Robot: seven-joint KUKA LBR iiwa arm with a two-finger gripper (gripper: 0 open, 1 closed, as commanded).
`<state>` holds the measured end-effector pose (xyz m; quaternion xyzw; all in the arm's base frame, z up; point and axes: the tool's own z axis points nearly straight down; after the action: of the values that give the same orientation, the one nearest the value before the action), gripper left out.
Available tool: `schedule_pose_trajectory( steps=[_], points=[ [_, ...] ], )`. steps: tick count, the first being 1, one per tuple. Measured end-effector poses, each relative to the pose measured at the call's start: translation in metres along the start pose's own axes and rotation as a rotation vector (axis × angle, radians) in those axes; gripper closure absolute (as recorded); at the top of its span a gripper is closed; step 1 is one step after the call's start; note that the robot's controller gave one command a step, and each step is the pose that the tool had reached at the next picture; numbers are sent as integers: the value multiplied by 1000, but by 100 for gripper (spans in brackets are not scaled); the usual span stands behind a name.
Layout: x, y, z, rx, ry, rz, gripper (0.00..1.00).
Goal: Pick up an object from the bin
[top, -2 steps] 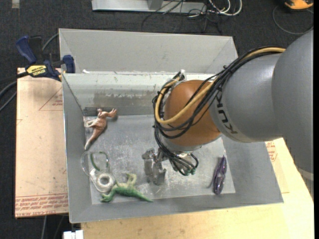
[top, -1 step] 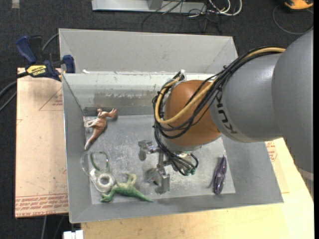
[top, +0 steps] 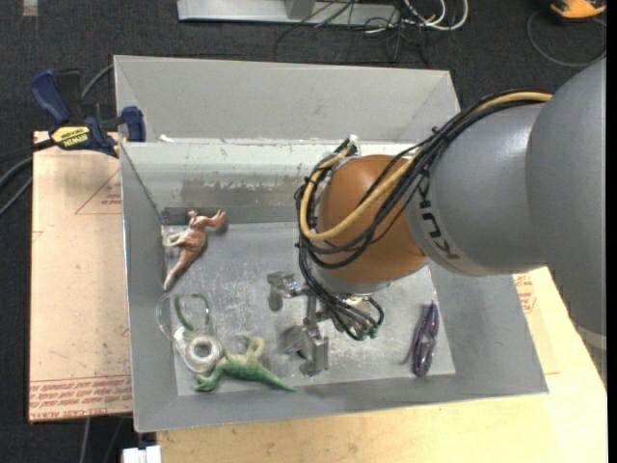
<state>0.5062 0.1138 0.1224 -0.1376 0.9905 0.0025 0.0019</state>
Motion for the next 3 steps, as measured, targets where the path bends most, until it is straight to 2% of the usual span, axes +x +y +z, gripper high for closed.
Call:
schedule_pose_trajectory(
  steps=[1, 2, 3],
  points=[
    [-37, 33, 10, -1, -3, -178, 0],
    [7, 42, 51, 1, -17, -202, 0],
    [12, 33, 52, 0, -8, -506, 100]
  ],
)
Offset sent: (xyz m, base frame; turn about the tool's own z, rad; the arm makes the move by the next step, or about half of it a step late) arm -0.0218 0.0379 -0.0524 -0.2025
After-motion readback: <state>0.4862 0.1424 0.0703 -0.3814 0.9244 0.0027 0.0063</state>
